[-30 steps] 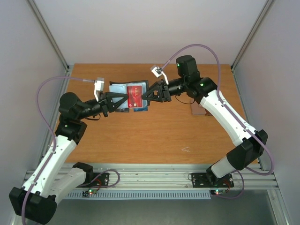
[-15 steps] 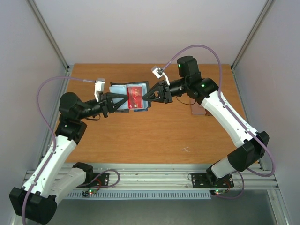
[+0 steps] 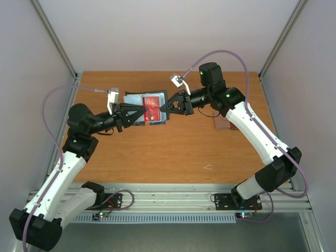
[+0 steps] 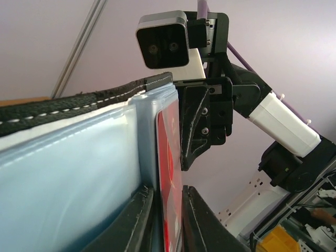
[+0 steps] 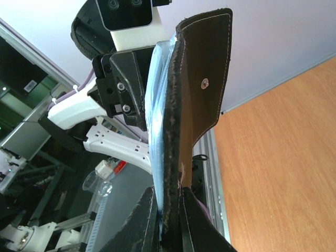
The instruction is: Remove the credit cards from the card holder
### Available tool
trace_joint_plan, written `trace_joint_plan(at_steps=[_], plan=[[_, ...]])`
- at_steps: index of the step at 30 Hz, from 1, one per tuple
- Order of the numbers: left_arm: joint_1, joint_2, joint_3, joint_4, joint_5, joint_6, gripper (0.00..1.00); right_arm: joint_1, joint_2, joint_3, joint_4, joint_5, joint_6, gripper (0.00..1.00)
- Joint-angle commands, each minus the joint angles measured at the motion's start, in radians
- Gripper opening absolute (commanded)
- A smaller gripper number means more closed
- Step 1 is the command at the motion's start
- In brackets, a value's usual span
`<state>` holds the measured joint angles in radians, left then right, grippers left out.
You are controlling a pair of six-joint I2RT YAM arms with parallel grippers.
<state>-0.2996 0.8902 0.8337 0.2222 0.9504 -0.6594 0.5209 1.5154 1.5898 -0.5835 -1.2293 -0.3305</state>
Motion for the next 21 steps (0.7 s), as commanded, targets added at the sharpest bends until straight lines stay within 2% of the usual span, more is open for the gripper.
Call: trace_joint_plan(at_steps=[1,3,5,6,21], plan=[[-0.016,0.001,-0.006,0.032,0.032,0.008,0.16,-0.003,-0.023,0.017,0.044,-0.003,0.005,0.01],[-0.019,0.003,-0.005,0.027,0.034,0.015,0.12,-0.002,-0.019,0.021,0.047,-0.003,0.008,0.01],[-0.025,0.003,-0.005,0.026,0.036,0.025,0.02,-0.003,-0.018,0.026,0.047,0.002,0.008,0.01],[-0.026,0.004,-0.005,0.025,0.035,0.028,0.01,-0.002,-0.018,0.029,0.045,0.002,0.006,0.01],[0.046,-0.021,-0.001,-0.072,0.033,0.053,0.0,-0.093,-0.057,0.016,-0.072,0.006,-0.062,0.01]])
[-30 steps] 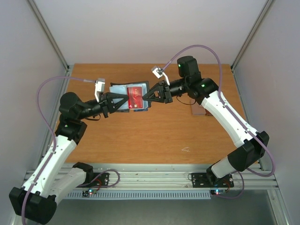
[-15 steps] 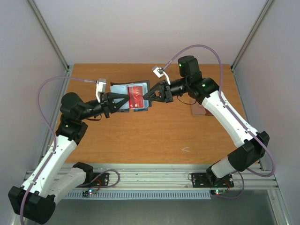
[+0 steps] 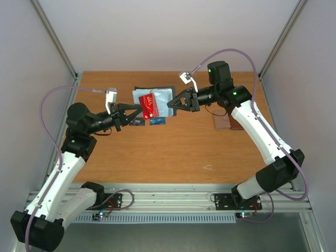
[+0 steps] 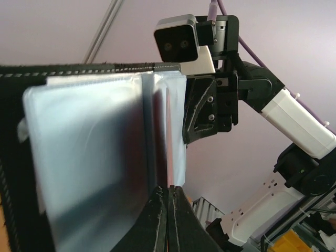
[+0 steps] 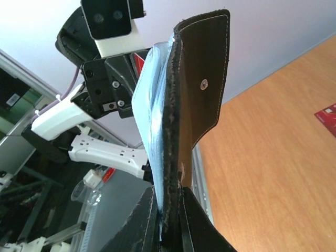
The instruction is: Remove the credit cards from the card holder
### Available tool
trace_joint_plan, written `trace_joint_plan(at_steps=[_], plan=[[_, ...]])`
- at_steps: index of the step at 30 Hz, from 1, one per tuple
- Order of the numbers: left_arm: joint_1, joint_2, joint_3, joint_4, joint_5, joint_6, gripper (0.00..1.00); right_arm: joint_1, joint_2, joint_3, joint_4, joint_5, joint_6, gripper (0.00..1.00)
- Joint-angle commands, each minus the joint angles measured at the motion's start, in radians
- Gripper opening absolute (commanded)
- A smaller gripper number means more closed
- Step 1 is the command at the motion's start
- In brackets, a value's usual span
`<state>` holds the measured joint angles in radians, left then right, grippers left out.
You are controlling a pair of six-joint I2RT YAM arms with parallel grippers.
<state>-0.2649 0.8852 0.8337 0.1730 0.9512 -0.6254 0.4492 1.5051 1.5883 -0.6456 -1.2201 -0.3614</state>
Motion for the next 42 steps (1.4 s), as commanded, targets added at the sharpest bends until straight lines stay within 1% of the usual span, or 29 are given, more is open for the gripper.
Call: trace_joint_plan(at_steps=[1,5,7,9,12,15,18,23,25,26,27,28,29,30,31,34,36,38,42], plan=[[0.011,-0.015,-0.002,-0.016,0.029,0.02,0.0,-0.02,-0.045,0.016,-0.007,-0.006,-0.025,0.01],[0.004,0.001,-0.009,0.047,0.043,-0.008,0.0,-0.015,-0.04,0.018,0.019,-0.019,-0.006,0.01],[0.003,0.006,-0.004,0.045,0.044,-0.011,0.0,-0.014,-0.041,0.016,0.021,-0.022,-0.008,0.01],[0.004,0.005,0.006,0.01,0.036,0.001,0.0,-0.015,-0.044,0.016,0.008,-0.013,-0.017,0.01],[0.017,-0.003,0.037,-0.141,-0.025,0.098,0.0,-0.047,-0.043,0.003,-0.033,0.018,-0.033,0.01],[0.033,-0.011,0.065,-0.29,-0.08,0.221,0.0,-0.1,-0.035,-0.036,-0.028,0.037,0.007,0.01],[0.046,-0.011,0.081,-0.404,-0.1,0.336,0.0,-0.12,-0.031,-0.048,-0.062,0.085,-0.003,0.01],[0.052,0.004,0.127,-0.6,-0.11,0.548,0.0,-0.124,-0.018,-0.045,-0.109,0.122,-0.022,0.01],[0.052,0.022,0.166,-0.752,-0.135,0.741,0.0,-0.124,-0.018,-0.038,-0.133,0.146,-0.036,0.01],[0.052,0.036,0.187,-0.847,-0.168,0.875,0.0,-0.125,-0.016,-0.031,-0.153,0.156,-0.047,0.01],[0.052,0.048,0.203,-0.935,-0.212,1.067,0.0,-0.123,-0.015,-0.021,-0.173,0.165,-0.062,0.01],[0.052,0.063,0.214,-1.028,-0.26,1.188,0.0,-0.124,-0.014,-0.015,-0.189,0.176,-0.073,0.01],[0.052,0.075,0.224,-1.113,-0.316,1.35,0.0,-0.124,-0.014,-0.009,-0.203,0.185,-0.089,0.01],[0.053,0.09,0.231,-1.184,-0.369,1.467,0.0,-0.124,-0.014,-0.005,-0.215,0.194,-0.1,0.01],[0.054,0.108,0.237,-1.247,-0.422,1.636,0.0,-0.125,-0.015,-0.004,-0.222,0.2,-0.108,0.01],[0.063,0.182,0.273,-1.385,-0.557,1.946,0.0,-0.124,-0.016,-0.007,-0.226,0.198,-0.118,0.01],[0.074,0.241,0.301,-1.43,-0.621,2.067,0.0,-0.124,-0.016,-0.004,-0.235,0.196,-0.132,0.01],[0.09,0.32,0.34,-1.443,-0.665,2.158,0.0,-0.124,-0.016,0.003,-0.257,0.202,-0.156,0.01],[0.123,0.479,0.442,-1.472,-0.745,2.266,0.0,-0.126,-0.014,0.03,-0.326,0.23,-0.213,0.01]])
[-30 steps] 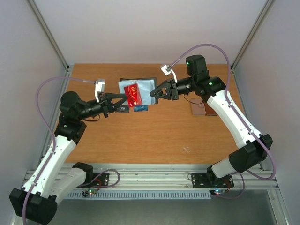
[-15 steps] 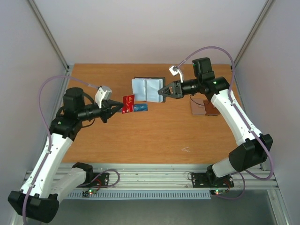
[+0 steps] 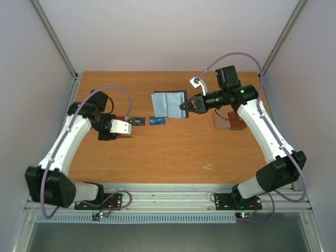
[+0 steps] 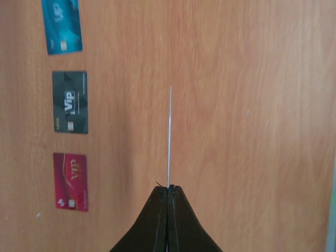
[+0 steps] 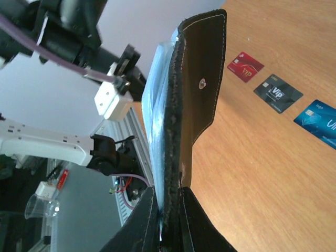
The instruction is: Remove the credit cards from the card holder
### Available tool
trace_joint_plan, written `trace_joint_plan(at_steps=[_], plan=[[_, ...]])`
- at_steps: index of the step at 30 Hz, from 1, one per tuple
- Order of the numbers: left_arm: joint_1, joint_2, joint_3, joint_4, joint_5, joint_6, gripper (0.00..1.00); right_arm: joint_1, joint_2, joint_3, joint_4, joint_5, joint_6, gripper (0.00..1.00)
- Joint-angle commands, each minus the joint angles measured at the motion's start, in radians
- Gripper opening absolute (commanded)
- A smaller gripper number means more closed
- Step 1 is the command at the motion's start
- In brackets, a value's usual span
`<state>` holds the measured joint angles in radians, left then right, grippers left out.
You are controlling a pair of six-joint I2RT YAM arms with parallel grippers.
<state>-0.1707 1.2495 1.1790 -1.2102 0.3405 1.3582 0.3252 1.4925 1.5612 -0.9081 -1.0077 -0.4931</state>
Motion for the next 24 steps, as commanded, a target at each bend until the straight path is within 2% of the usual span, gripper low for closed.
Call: trace_joint_plan(at_steps=[1,6,9,14,18,24], plan=[[0.034,0.153,0.118,-0.095,-0.149,0.309,0.0,-0.002,-0.001,0.062,-0.076,0.023,-0.095,0.01],[0.06,0.372,0.284,-0.164,-0.188,0.373,0.0,-0.019,0.005,0.076,-0.117,0.04,-0.151,0.01],[0.072,0.523,0.451,-0.218,-0.214,0.388,0.0,-0.038,0.021,0.088,-0.13,0.034,-0.17,0.01],[0.077,0.721,0.628,-0.233,-0.269,0.392,0.0,-0.066,0.055,0.117,-0.153,0.029,-0.196,0.01],[0.077,0.839,0.749,-0.308,-0.304,0.372,0.0,-0.082,0.075,0.129,-0.162,0.017,-0.204,0.01],[0.085,0.925,0.814,-0.341,-0.335,0.32,0.0,-0.09,0.095,0.133,-0.161,0.005,-0.206,0.01]])
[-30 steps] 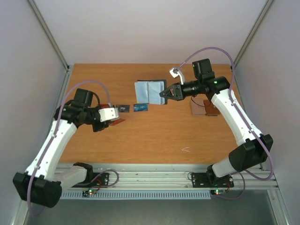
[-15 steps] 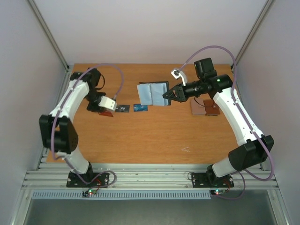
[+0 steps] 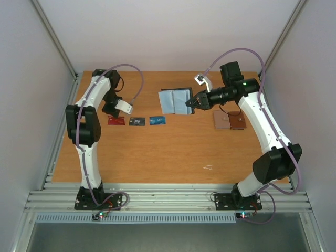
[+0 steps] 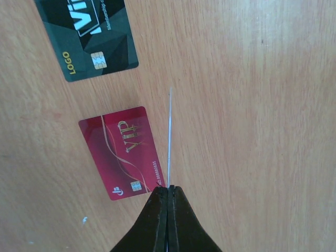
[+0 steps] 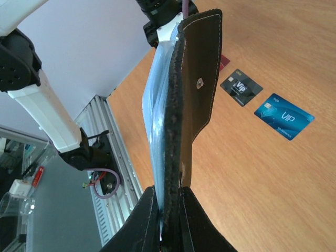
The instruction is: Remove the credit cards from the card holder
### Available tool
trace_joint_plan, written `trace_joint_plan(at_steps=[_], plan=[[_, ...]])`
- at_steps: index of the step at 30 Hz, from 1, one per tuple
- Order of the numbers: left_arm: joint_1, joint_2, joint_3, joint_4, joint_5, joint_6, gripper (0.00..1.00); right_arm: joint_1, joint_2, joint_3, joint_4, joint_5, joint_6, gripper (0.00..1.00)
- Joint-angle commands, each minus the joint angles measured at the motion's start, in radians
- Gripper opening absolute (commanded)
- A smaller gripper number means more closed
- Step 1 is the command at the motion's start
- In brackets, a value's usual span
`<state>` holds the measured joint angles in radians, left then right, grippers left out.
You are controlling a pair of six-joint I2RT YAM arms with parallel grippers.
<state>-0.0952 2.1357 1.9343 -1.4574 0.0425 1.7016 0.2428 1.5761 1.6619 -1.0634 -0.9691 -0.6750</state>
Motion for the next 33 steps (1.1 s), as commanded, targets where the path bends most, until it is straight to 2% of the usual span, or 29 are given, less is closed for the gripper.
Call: trace_joint_plan(at_steps=[1,24,33], plan=[[0.011,0.055,0.074,-0.115,-0.034,-0.031,0.0,-0.008,0.015,0.033,-0.006,-0.033,-0.023,0.01],[0.041,0.206,0.143,-0.072,-0.078,-0.082,0.0,-0.008,0.007,0.04,0.016,-0.053,0.016,0.01],[0.041,0.23,0.185,-0.062,-0.046,-0.139,0.0,-0.008,0.014,0.045,0.009,-0.052,0.011,0.01]])
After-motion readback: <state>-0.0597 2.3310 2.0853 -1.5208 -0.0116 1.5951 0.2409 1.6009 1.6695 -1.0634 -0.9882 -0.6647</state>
